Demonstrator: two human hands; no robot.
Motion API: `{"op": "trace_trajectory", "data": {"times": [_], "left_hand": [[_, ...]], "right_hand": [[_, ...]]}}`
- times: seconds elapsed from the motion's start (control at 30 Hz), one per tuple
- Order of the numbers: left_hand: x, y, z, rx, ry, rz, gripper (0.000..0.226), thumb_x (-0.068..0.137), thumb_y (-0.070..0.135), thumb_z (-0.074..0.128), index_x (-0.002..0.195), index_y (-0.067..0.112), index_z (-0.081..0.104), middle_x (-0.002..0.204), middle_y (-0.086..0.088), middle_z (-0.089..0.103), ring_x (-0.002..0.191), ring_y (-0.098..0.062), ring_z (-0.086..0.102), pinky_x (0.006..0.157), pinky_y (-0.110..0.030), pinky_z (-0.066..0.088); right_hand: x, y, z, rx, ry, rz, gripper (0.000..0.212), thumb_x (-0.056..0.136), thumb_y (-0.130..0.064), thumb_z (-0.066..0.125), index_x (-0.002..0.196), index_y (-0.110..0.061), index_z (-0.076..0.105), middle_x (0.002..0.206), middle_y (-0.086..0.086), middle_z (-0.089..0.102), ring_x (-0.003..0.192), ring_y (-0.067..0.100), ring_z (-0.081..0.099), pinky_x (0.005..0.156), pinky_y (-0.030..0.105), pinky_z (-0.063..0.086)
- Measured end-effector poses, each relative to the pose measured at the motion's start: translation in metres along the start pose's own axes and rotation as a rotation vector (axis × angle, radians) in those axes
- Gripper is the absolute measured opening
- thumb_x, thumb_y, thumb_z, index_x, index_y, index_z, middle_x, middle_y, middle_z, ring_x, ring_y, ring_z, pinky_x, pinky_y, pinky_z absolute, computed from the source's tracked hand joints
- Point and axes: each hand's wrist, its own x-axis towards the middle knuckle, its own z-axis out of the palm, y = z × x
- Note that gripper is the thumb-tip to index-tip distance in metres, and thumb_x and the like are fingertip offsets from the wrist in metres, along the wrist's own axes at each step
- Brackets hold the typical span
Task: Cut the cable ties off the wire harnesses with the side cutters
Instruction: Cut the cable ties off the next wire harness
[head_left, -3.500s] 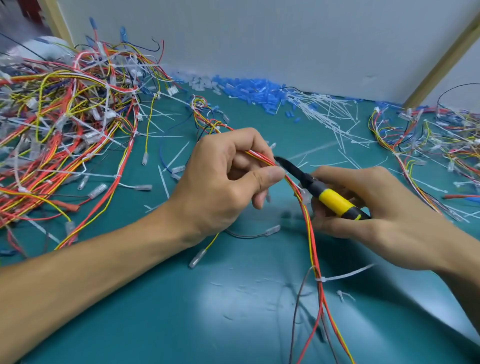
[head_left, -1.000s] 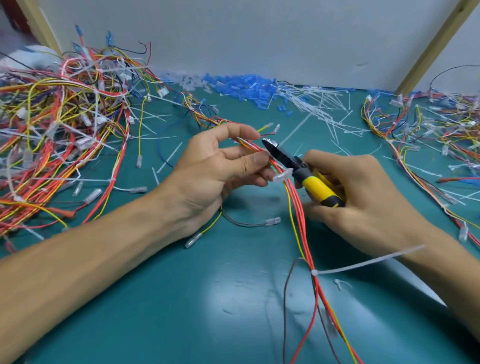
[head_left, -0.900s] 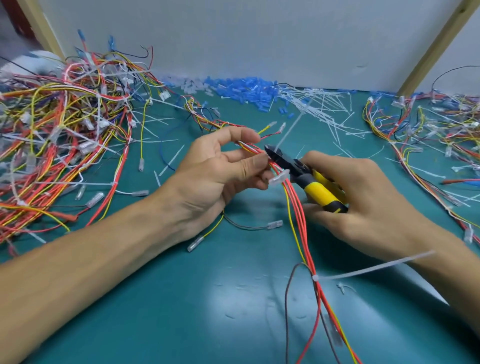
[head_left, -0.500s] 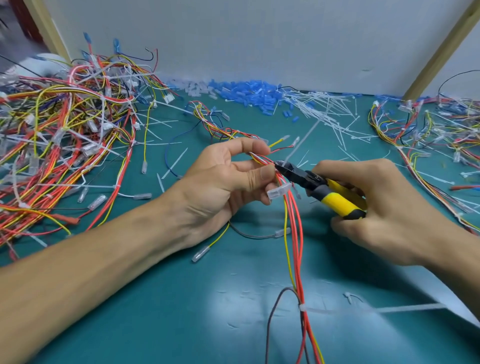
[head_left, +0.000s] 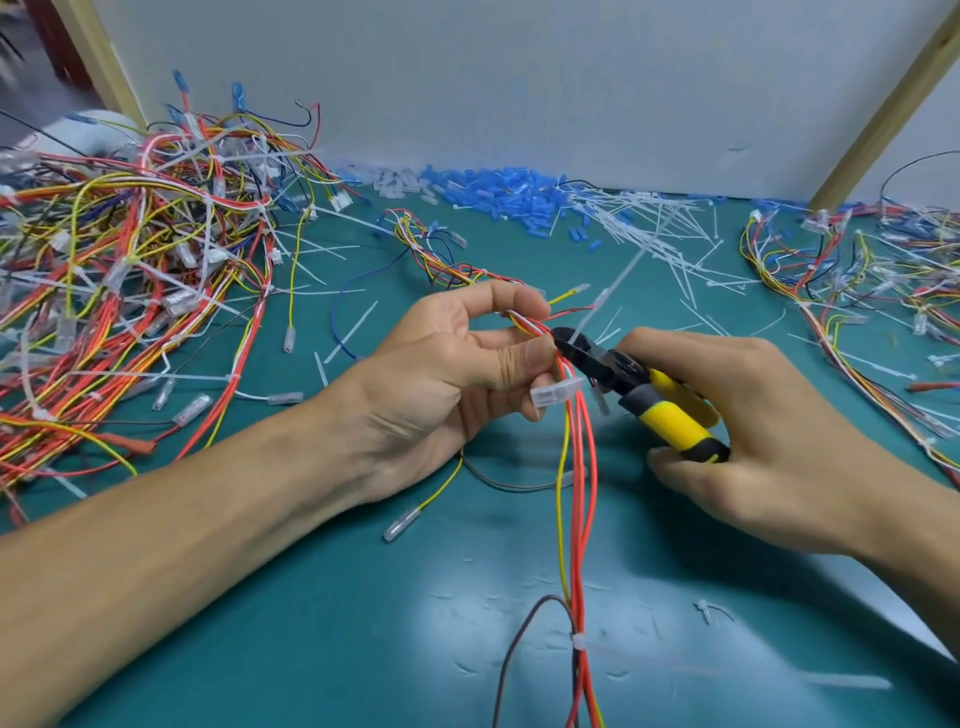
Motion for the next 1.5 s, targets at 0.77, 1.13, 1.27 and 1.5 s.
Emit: {"op": "trace_trajectory", "data": {"times": [0.77,1.13,1.27,1.5], "left_hand": [[0.001,0.000,-0.004,-0.106,-0.058,-0.004,0.036,0.075,-0.005,0.070,0.106,0.005,0.055,0.065,-0.008,0.066,0.051,-0.015,0.060,0.050,-0.018,0.050],[0.000,-0.001,-0.001,-0.051,-0.014,-0.009,0.029,0.075,-0.003,0.064,0.101,0.005,0.055,0.060,-0.005,0.063,0.047,-0.013,0.058,0.046,-0.020,0.049],[0.002,-0.002,-0.002,-0.074,-0.005,0.002,0.033,0.071,-0.003,0.071,0.101,0.005,0.057,0.061,-0.007,0.062,0.049,-0.015,0.059,0.047,-0.021,0.049],[0.001,-0.001,-0.001,-0.052,0.004,0.000,0.028,0.074,-0.002,0.067,0.099,0.006,0.057,0.060,-0.005,0.061,0.048,-0.013,0.058,0.045,-0.020,0.049]], "right_hand": [[0.000,-0.004,0.003,0.005,0.147,-0.012,0.027,0.065,-0.006,0.060,0.086,-0.023,0.058,0.076,-0.003,0.049,0.068,0.016,0.039,0.055,0.022,0.034],[-0.001,-0.004,-0.002,0.043,0.099,0.038,0.039,0.058,-0.003,0.059,0.074,-0.038,0.051,0.062,-0.004,0.029,0.058,0.013,0.022,0.047,0.022,0.015],[-0.001,-0.006,-0.003,0.033,0.026,0.059,0.024,0.061,-0.007,0.057,0.078,-0.023,0.052,0.064,-0.001,0.033,0.062,0.018,0.025,0.050,0.032,0.023],[-0.002,-0.009,-0.006,0.050,0.001,0.083,0.027,0.060,-0.007,0.057,0.081,-0.024,0.056,0.065,0.004,0.036,0.062,0.022,0.027,0.050,0.036,0.024]]}}
